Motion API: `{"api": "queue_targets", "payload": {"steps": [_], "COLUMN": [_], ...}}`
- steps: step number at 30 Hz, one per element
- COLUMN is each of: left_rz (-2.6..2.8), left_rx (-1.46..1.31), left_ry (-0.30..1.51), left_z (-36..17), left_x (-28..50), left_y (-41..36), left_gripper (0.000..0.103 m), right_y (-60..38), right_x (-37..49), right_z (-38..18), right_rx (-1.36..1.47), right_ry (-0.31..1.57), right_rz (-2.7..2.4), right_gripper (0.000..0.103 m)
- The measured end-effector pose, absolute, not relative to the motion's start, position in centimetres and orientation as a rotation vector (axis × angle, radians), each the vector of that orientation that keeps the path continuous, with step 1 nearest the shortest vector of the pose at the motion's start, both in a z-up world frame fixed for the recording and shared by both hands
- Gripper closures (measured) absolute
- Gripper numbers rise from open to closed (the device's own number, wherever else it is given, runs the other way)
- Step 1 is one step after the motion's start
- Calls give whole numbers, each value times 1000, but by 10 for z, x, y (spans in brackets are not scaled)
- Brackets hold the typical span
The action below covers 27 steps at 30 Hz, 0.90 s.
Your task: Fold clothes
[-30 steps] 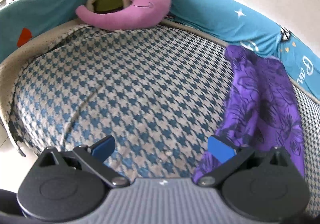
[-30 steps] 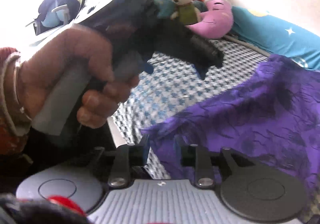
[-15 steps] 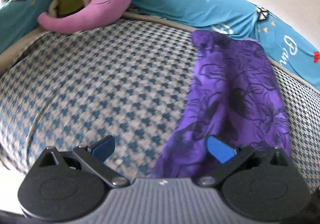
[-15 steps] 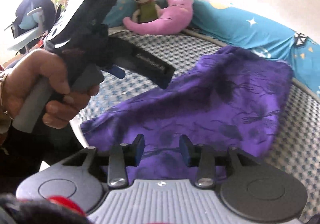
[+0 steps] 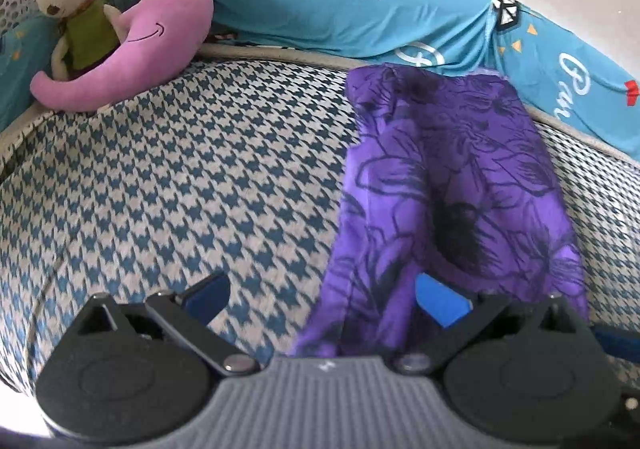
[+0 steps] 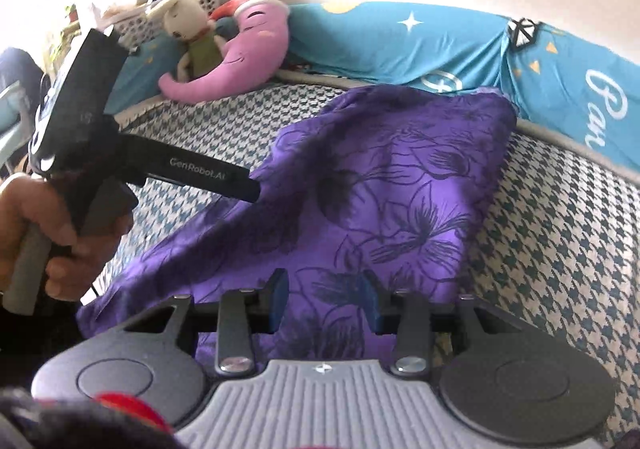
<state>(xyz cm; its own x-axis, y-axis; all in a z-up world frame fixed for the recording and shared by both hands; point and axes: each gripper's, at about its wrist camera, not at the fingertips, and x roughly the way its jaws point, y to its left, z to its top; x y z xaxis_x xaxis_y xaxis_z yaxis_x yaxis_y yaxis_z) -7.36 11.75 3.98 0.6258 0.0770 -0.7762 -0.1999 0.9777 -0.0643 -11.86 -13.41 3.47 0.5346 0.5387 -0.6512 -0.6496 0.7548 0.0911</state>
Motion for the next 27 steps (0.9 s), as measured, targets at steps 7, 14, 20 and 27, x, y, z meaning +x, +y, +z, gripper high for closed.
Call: {"api": "queue_targets", "payload": {"steps": [7,14,20,27], "left_rz": [202,269,277,288], "left_rx": [-161,-148,-121,-110], "left_ry": [924,978,984,1004], "left_z": [26,7,1,0], "left_x": [-47,-33,-27,-21], "left_y": [126,141,141,139], "left_gripper": [0,0,0,0], "right_y": [-135,-132,-135,-140], "right_x": [-93,-74,-69,-70], "right_z": [25,7,3,7], "right_rx": [-133,-175,-172,-157], "right_ry": [751,827,853,852], "right_rz": [702,643,636,652], "right_gripper": [64,64,64,64]}}
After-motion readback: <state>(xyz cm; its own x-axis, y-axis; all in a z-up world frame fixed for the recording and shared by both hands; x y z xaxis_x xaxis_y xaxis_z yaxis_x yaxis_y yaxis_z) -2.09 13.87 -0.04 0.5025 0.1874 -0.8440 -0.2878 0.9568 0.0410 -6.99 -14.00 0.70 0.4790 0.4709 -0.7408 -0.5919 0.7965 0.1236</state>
